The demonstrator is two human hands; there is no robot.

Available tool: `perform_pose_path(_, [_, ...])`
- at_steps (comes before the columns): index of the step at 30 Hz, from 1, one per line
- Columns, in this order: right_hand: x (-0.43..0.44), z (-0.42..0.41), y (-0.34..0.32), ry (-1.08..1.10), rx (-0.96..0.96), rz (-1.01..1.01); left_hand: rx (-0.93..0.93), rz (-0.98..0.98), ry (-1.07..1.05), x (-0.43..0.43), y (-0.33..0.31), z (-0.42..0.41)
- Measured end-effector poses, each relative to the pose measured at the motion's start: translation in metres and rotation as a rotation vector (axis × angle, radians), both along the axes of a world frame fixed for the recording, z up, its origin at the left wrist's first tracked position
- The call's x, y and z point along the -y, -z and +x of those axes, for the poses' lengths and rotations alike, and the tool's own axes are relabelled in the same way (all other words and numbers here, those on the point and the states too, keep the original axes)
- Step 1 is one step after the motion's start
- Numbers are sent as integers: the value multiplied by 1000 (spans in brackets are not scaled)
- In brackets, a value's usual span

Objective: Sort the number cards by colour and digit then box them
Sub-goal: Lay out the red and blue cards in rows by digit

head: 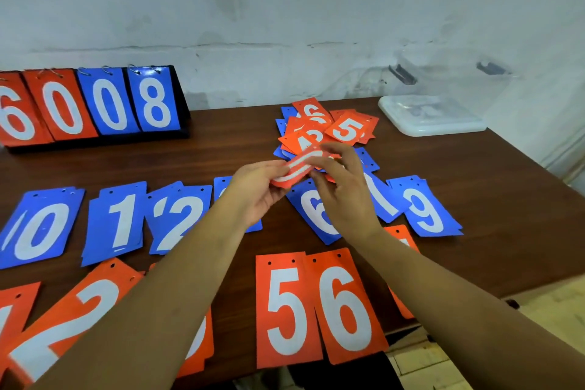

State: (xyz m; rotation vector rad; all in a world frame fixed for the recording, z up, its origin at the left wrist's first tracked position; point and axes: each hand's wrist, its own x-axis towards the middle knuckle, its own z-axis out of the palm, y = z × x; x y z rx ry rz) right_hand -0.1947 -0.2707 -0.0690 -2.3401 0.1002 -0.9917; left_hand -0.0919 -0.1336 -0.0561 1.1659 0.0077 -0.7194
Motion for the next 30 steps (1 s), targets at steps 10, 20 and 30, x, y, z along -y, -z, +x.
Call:
perform_pose_path(10, [32,20,-10,254,-222,1303,311,230,48,28,-1,-3])
perform_pose_path(20, [88,-5,0,342,-201,1090,798,751,10,98,12,72])
perform_pose_path(30, [106,0,15,343,-272,1139,1111,1229,119,127,40,109])
